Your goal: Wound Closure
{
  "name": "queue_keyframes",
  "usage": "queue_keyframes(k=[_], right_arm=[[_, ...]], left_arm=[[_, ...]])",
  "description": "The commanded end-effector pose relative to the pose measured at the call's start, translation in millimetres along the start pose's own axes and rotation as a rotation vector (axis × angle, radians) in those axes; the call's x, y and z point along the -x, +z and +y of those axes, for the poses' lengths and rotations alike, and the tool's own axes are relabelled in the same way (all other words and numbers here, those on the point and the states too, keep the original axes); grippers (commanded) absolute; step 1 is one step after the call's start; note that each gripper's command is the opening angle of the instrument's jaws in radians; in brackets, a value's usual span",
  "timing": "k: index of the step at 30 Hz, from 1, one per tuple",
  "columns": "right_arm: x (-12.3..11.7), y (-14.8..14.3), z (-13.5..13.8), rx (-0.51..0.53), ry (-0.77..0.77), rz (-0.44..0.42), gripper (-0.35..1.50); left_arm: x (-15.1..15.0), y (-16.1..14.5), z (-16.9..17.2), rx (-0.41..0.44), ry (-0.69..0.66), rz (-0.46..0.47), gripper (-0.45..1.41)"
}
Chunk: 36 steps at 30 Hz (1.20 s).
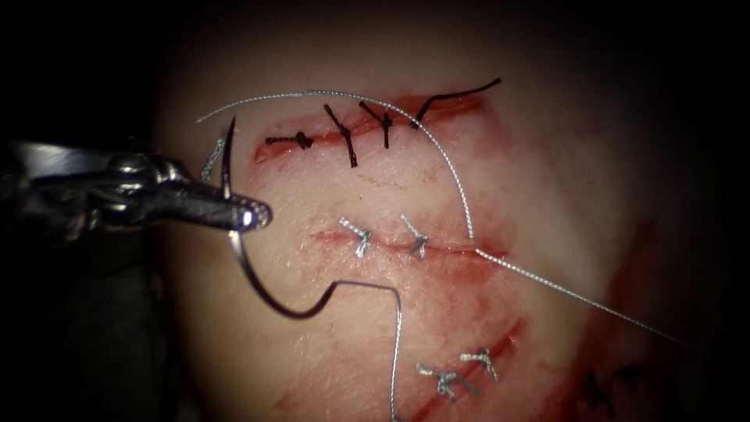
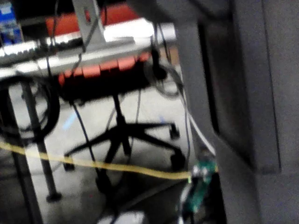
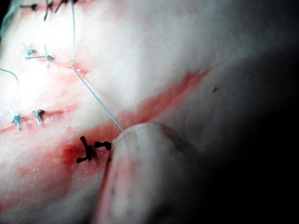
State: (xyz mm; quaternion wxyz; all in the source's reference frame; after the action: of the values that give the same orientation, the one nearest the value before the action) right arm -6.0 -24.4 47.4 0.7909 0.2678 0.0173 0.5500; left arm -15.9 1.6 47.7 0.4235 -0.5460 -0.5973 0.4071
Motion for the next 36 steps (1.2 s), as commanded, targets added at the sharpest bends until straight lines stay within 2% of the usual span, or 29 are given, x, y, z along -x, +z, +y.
queue_keyframes(k=[1,9,10,14,16,24,26,31,36], right_arm=[[-0.3,0.2,0.4,0.013,-0.005,0.012,-0.35],[-1.1,-0.4,4.5,0.096,-0.010,0.050,-0.35],[-1.2,-0.7,6.2,0.121,-0.007,0.057,-0.35],[-0.9,-1.5,10.1,0.161,0.004,0.070,-0.35],[-0.4,-1.9,13.6,0.210,0.015,0.070,-0.35],[1.1,-3.5,19.3,0.312,0.062,0.071,-0.35],[1.4,-3.7,20.3,0.345,0.065,0.077,-0.35],[1.5,-3.8,20.0,0.348,0.071,0.077,-0.35],[2.0,-4.2,21.1,0.348,0.084,0.064,-0.35]], left_arm=[[0.0,0.3,-0.6,-0.004,0.000,0.001,-0.45],[0.1,0.3,-0.7,-0.013,0.001,0.004,-0.45],[0.1,0.4,-0.8,-0.014,0.001,0.005,-0.45],[0.2,0.6,-1.2,-0.018,0.005,0.005,-0.45],[0.2,0.5,-1.3,-0.021,0.006,0.003,-0.45],[0.3,0.4,-1.3,-0.021,0.006,0.001,-0.45],[0.3,0.4,-1.3,-0.021,0.006,0.002,-0.45],[0.3,0.5,-1.3,-0.024,0.006,0.001,-0.45],[0.3,0.5,-1.3,-0.024,0.006,0.001,-0.45]])
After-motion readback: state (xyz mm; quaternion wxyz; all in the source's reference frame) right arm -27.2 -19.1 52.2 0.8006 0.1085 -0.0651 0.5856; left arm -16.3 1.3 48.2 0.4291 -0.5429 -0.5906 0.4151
